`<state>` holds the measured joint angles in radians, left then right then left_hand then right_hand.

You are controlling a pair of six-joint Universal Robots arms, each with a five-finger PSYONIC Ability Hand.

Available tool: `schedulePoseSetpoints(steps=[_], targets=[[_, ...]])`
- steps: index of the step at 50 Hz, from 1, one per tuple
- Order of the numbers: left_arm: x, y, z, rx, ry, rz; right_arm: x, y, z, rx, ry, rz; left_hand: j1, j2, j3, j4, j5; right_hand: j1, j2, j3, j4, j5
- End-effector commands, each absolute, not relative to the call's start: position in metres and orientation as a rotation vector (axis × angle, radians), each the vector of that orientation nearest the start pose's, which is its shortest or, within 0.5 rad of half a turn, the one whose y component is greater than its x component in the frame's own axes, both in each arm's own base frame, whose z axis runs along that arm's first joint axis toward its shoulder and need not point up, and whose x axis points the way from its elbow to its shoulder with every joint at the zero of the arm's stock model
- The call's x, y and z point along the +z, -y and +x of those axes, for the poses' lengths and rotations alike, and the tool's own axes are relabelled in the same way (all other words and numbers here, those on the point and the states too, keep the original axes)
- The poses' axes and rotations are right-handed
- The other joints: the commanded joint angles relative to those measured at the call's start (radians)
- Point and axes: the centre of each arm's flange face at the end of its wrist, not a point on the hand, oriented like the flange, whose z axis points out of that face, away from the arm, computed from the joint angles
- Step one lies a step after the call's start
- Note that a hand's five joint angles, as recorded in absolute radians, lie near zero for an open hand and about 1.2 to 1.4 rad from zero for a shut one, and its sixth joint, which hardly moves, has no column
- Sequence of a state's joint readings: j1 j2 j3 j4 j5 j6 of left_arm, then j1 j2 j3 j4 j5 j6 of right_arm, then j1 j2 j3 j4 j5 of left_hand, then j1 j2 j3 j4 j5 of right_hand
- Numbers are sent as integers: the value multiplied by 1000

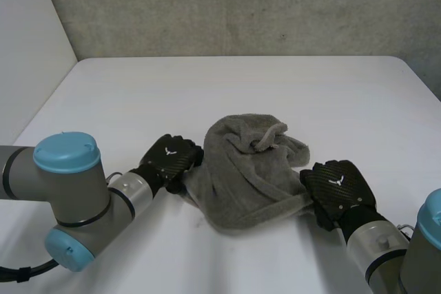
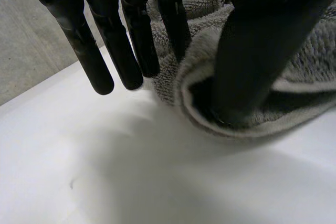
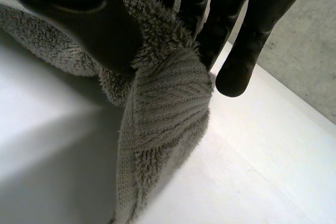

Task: Fold the towel.

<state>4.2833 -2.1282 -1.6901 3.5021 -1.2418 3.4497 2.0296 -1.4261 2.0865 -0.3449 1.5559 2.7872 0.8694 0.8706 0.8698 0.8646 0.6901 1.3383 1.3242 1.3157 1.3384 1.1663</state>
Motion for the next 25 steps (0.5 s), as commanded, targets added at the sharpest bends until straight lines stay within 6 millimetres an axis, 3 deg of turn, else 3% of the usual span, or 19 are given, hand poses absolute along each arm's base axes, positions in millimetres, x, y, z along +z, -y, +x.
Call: schedulePoseSetpoints(steps=[1, 8, 10, 11, 12, 13, 14, 15, 16, 17, 18, 19, 20, 21, 22, 23, 24, 25], targets=[[114, 256, -295, -2011, -2511, 1329, 159, 189, 237, -1838, -2264, -978, 493, 492, 493, 498, 498, 58, 72, 81, 58, 55], [127, 271, -299, -2117, -2427, 1284, 174, 210, 247, -1918, -2204, -985, 527, 526, 526, 532, 532, 58, 72, 81, 58, 55], [148, 290, -303, -2248, -2295, 1219, 176, 220, 251, -1947, -2191, -1000, 527, 526, 526, 532, 532, 58, 72, 81, 58, 55], [148, 290, -303, -2248, -2294, 1218, 181, 232, 256, -1995, -2163, -1019, 527, 526, 526, 532, 532, 58, 72, 81, 58, 55], [162, 303, -305, -2325, -2209, 1157, 187, 244, 261, -2049, -2133, -1047, 527, 526, 526, 532, 532, 58, 72, 81, 58, 55], [178, 316, -306, -2399, -2120, 1082, 187, 244, 261, -2050, -2133, -1047, 527, 526, 526, 532, 532, 58, 72, 81, 58, 55], [178, 316, -306, -2399, -2119, 1081, 197, 259, 266, -2133, -2090, -1064, 527, 526, 526, 532, 532, 58, 72, 81, 58, 55], [197, 329, -307, -2478, -2017, 1005, 210, 277, 271, -2238, -2027, -1073, 527, 526, 526, 532, 532, 58, 72, 81, 58, 55], [218, 341, -308, -2553, -1917, 939, 211, 277, 271, -2239, -2027, -1073, 527, 526, 526, 532, 532, 58, 72, 81, 58, 55], [218, 341, -308, -2554, -1916, 938, 228, 295, 277, -2361, -1940, -1058, 527, 526, 526, 532, 532, 58, 72, 81, 58, 55], [240, 350, -310, -2630, -1818, 875, 228, 295, 277, -2362, -1940, -1057, 527, 526, 526, 532, 532, 58, 72, 81, 58, 55], [240, 350, -310, -2631, -1817, 875, 250, 310, 282, -2496, -1831, -1020, 527, 526, 526, 532, 532, 58, 72, 81, 58, 55], [264, 356, -311, -2707, -1709, 820, 276, 321, 287, -2639, -1686, -957, 527, 526, 526, 532, 532, 58, 72, 81, 58, 55], [292, 359, -311, -2795, -1583, 759, 277, 321, 287, -2641, -1685, -956, 527, 526, 526, 532, 532, 58, 72, 81, 58, 55], [293, 359, -311, -2796, -1582, 759, 304, 330, 290, -2776, -1524, -865, 527, 526, 526, 532, 532, 58, 72, 81, 58, 55], [318, 360, -310, -2869, -1459, 703, 330, 334, 291, -2891, -1358, -771, 527, 526, 526, 532, 532, 58, 72, 81, 58, 55], [342, 357, -309, -2936, -1336, 651, 330, 334, 291, -2892, -1356, -770, 527, 526, 526, 532, 532, 58, 72, 81, 58, 55], [342, 357, -309, -2937, -1335, 651, 352, 335, 291, -2986, -1203, -689, 527, 526, 526, 532, 532, 58, 72, 81, 58, 55]])
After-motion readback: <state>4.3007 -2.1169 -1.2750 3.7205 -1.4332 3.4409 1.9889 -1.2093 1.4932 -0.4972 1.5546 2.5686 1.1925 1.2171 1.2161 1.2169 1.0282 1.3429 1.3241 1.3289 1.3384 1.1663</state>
